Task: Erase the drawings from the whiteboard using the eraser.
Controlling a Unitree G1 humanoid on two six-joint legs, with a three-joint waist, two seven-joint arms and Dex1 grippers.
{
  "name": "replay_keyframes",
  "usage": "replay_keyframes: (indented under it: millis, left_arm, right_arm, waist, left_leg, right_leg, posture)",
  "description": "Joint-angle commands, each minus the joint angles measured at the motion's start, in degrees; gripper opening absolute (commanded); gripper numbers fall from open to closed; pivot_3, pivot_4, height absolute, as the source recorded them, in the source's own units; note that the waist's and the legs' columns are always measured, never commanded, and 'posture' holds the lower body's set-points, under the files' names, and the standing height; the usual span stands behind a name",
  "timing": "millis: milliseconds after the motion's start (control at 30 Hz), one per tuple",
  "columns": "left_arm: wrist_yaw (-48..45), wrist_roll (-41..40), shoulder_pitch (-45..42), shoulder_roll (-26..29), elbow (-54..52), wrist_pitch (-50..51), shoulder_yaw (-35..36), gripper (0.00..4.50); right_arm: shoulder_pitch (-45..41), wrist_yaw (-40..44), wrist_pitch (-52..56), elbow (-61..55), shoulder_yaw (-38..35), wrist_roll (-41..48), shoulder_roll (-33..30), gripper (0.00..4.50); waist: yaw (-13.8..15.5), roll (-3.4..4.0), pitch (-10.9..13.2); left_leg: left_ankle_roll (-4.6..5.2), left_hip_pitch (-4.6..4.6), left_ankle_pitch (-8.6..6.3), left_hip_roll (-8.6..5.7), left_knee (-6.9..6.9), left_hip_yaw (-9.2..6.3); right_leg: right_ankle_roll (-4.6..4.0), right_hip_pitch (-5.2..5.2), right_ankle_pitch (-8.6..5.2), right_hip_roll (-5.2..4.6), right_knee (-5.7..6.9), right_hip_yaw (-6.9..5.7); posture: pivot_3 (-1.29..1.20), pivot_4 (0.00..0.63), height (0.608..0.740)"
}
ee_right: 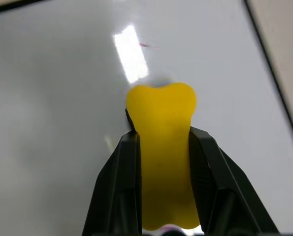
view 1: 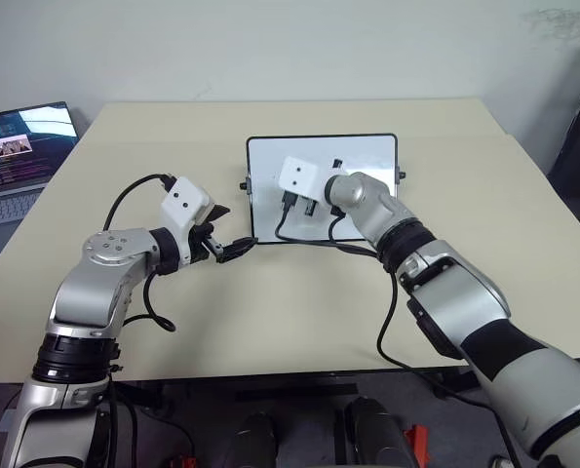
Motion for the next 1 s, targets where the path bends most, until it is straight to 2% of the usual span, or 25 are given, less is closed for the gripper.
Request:
replay_keyframes:
  millis: [33,300,467,667,1000]
  left_arm:
    - [-0.5,0.1,-1.5,0.2,-0.9,-1.0,0.2,4.5]
    - [-0.2,-0.2,0.4,0.2,-2.4,-0.4,0.9,4.5]
    - [0.7,-0.4,1.2,0.0,-3.8,0.1,1.4,4.5]
    - [1.8,-1.4,2.7,-0.8,-6.9,1.6,1.5,4.5]
    - [2.2,0.5,4.4,1.1,-6.5,1.8,1.4,4.5]
  right_arm:
    - [-1.0,-2.1,0.9,1.8,-0.9,0.1,-0.4,0.96]
    - [-0.4,1.3,-0.4,1.5,0.8,-0.7,2.9,0.96]
    - [-4.9,-2.3,-0.5,3.3,-2.0,1.0,5.9,0.96]
    - [-7.7,-7.1,-0.8,5.7,-2.9,0.9,7.6,0.96]
    - [-8.5,-12.0,-1.9,7.7,-1.0,-1.2,10.7,0.96]
  waist:
    - [0.0,0.0,0.0]
    - [-0.8,0.0,0.0]
    - [-1.5,0.03,0.0]
    - [-1.2,0.04,0.0]
    - [-1.3,0.06,0.0]
  left_leg:
    - [0.0,-0.01,0.0,0.0,-0.02,0.0]
    - [0.0,0.0,0.0,0.02,-0.05,0.0]
    - [-0.01,-0.06,-0.01,0.21,-0.11,0.03]
    - [-0.06,-0.63,-0.05,0.39,-0.18,0.04]
    - [-0.15,-0.9,-0.12,0.51,-0.21,0.07]
  right_leg:
    - [0.0,-0.02,0.0,0.0,-0.01,0.0]
    - [0.0,-0.03,0.0,0.02,-0.02,0.0]
    - [-0.02,-0.14,0.0,0.21,-0.03,0.01]
    - [-0.38,-0.76,0.12,0.38,-0.04,-0.02]
    - [-0.51,-0.97,0.08,0.5,-0.07,-0.07]
  posture:
    - [0.0,0.15,0.74]
    - [0.0,0.15,0.74]
    - [0.0,0.15,0.74]
    - [0.0,0.15,0.74]
    - [0.0,0.15,0.74]
